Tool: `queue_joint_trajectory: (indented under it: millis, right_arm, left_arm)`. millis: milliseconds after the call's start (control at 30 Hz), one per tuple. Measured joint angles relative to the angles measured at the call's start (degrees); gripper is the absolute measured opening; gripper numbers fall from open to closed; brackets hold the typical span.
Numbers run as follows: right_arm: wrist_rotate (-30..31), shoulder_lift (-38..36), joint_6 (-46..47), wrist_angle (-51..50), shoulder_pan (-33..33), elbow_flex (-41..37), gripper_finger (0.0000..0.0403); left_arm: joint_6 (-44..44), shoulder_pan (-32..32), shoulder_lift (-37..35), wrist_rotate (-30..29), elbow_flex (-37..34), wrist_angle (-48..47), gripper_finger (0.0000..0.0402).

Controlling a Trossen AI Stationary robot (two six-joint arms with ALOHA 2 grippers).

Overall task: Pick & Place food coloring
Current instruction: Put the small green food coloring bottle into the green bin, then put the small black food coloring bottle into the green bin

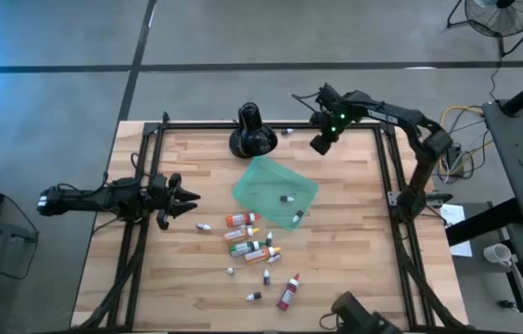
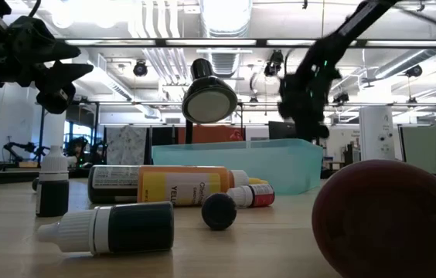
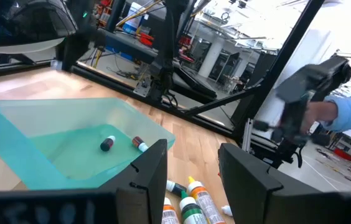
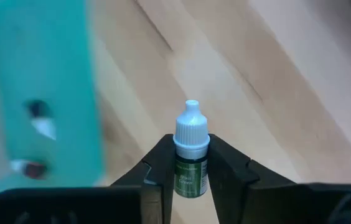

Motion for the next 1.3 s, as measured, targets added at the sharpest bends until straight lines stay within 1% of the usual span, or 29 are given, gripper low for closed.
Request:
queue_joint_trajectory:
  millis: [133, 267, 367, 533, 600, 633, 733, 767, 800, 967, 1133, 1300]
  right_arm:
    - [-1.37, -6.21, 2.11, 0.90, 3.36, 0.02, 0.0068]
    - [-6.84, -10.93, 4.04, 0.86, 8.48, 0.02, 0.0068]
    - [-9.08, -11.94, 6.96, 0.29, 12.91, -0.16, 0.0068]
    - [-8.96, -11.03, 9.74, 0.32, 19.78, -0.92, 0.0068]
    - [-7.99, -9.63, 9.81, 0.28, 22.08, -1.38, 0.0068]
    - [-6.33, -8.80, 9.95, 0.33, 23.12, -1.54, 0.0068]
    - [3.06, -6.54, 9.95, 0.44, 25.50, -2.16, 0.0068]
    - [5.36, -5.72, 10.00, 0.32, 26.02, -2.53, 0.0068]
    - [6.28, -4.90, 9.99, 0.30, 26.34, -2.89, 0.0068]
    - [3.79, -1.95, 11.60, 0.39, 27.79, -5.14, 0.0082]
    - [3.72, -1.08, 11.99, 1.20, 29.21, -6.16, 0.0105]
    - [3.76, -1.34, 13.96, 4.85, 29.45, -6.27, 0.0125]
  left_arm:
    - [0.00, 0.00, 0.02, -0.01, 0.02, -0.01, 0.0117]
    - [0.02, -0.02, 0.00, 0.00, 0.01, 0.00, 0.0117]
    - [0.02, -0.02, 0.01, -0.01, 0.01, 0.00, 0.0117]
    - [0.02, -0.02, -0.01, -0.01, -0.01, -0.01, 0.0117]
    - [0.02, -0.02, 0.01, -0.01, 0.02, -0.01, 0.0117]
    - [0.01, -0.02, 0.00, 0.00, -0.01, -0.01, 0.0117]
    - [0.00, -0.02, 0.02, 0.01, 0.02, -0.01, 0.0117]
    - [0.00, -0.02, -0.01, -0.01, 0.02, -0.01, 0.0117]
    - [0.01, -0.02, -0.01, -0.01, 0.00, -0.01, 0.0117]
    - [0.00, -0.02, 0.00, -0.01, -0.01, -0.01, 0.0117]
    - [0.02, -0.02, 0.01, -0.01, 0.01, -0.01, 0.0117]
    - [0.02, -0.07, 0.01, -0.01, -0.01, -0.01, 0.0117]
